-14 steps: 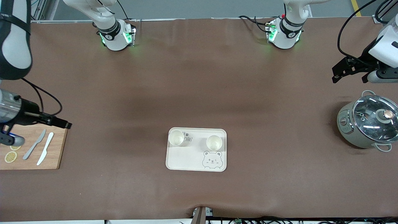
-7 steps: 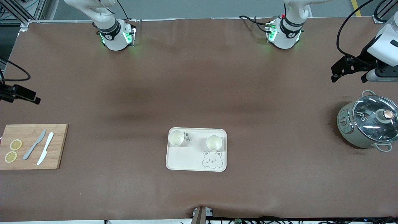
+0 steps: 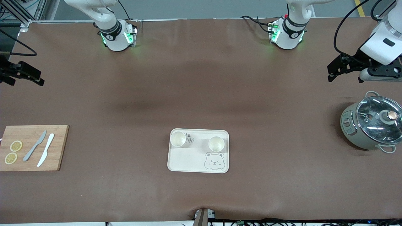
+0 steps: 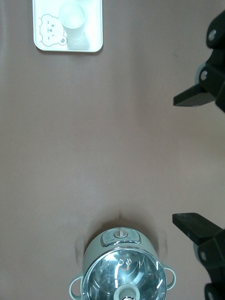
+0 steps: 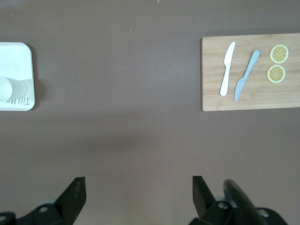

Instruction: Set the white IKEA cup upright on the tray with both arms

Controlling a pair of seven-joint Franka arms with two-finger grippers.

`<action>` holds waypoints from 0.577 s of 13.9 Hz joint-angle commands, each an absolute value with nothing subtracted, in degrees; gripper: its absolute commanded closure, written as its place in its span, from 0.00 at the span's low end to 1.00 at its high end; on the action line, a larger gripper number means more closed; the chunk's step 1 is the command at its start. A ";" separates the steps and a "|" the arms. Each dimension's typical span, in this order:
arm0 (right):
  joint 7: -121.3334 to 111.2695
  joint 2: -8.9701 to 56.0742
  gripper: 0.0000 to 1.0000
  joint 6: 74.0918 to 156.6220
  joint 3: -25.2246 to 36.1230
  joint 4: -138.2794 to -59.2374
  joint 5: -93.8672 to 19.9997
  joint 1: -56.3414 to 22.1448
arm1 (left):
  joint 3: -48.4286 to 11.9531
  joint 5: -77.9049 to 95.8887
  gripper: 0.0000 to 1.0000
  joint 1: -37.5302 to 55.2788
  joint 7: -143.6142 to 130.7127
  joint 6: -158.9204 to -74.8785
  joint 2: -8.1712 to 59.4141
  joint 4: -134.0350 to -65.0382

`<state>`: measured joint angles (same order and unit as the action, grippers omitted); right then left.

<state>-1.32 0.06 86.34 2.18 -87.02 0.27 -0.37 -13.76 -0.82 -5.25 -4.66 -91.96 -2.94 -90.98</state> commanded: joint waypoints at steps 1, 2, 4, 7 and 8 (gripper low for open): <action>-5.00 -2.11 0.00 87.98 2.28 -89.83 1.67 -0.44 | -13.97 -0.26 0.00 -5.89 -3.60 -91.41 -4.04 -91.06; -5.36 -2.02 0.00 87.72 2.37 -89.82 1.41 -0.27 | -13.97 -0.26 0.00 -5.89 -3.60 -91.41 -4.04 -91.05; -5.45 -1.67 0.00 87.80 2.37 -88.78 1.49 -0.35 | -13.80 -0.26 0.00 -5.98 -3.60 -91.49 -4.04 -90.88; -5.45 -0.71 0.00 87.36 2.46 -87.01 1.41 0.17 | -13.71 -0.61 0.00 -5.98 -3.60 -92.81 -3.61 -90.70; -6.32 -0.79 0.00 87.19 2.46 -87.01 1.67 -0.17 | -13.71 -0.62 0.00 -5.98 -3.60 -93.07 -3.43 -90.70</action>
